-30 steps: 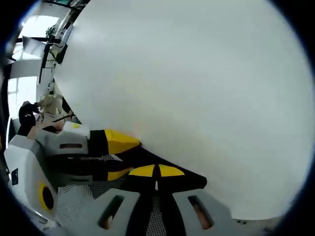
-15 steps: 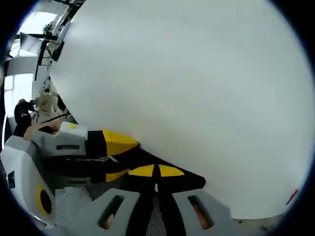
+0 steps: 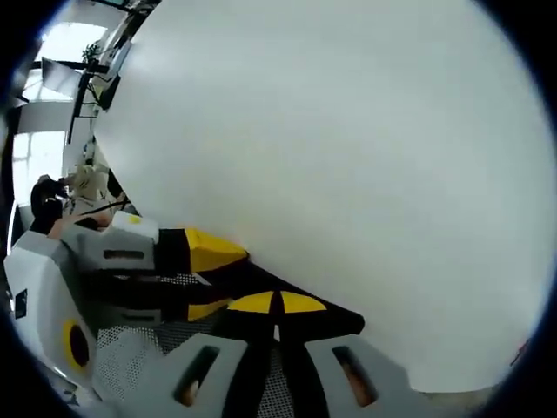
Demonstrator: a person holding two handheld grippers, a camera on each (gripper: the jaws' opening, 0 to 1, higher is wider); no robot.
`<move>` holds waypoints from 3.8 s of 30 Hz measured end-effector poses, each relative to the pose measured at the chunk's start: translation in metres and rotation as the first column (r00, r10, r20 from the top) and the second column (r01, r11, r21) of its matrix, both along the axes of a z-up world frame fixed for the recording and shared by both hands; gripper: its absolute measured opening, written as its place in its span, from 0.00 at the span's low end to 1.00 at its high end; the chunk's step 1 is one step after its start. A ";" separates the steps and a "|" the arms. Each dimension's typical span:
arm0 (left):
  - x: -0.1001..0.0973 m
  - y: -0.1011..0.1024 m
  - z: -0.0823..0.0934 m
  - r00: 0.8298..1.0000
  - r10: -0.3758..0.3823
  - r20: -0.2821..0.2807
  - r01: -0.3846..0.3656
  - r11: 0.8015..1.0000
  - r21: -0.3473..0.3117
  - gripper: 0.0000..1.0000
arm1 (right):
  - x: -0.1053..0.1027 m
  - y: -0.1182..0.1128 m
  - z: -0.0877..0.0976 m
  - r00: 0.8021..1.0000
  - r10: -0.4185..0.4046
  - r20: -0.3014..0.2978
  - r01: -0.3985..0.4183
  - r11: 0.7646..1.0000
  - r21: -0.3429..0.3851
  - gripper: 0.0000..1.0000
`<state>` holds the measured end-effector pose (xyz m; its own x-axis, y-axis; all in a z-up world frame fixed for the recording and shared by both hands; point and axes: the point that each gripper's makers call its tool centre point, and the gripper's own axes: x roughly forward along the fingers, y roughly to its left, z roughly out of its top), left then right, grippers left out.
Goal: Press the specified remote control buttons in sequence, fully releasing each button before pressing the next.
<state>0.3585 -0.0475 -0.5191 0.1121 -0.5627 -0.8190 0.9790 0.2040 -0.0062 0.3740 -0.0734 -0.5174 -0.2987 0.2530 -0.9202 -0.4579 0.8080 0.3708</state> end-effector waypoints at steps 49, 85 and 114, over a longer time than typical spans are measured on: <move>0.006 -0.014 0.002 0.999 0.051 0.020 -0.050 0.998 -0.046 0.24 | 0.001 -0.016 0.005 0.995 0.038 0.087 -0.039 0.999 0.013 0.00; 0.005 -0.013 0.000 0.999 0.045 0.015 -0.044 0.998 -0.048 0.24 | 0.000 -0.016 0.009 0.944 -0.015 0.330 -0.067 0.969 0.238 0.00; 0.006 -0.014 0.000 0.999 0.050 0.008 -0.049 0.998 -0.046 0.24 | -0.015 -0.015 0.004 0.914 0.165 0.370 -0.246 0.951 0.186 0.00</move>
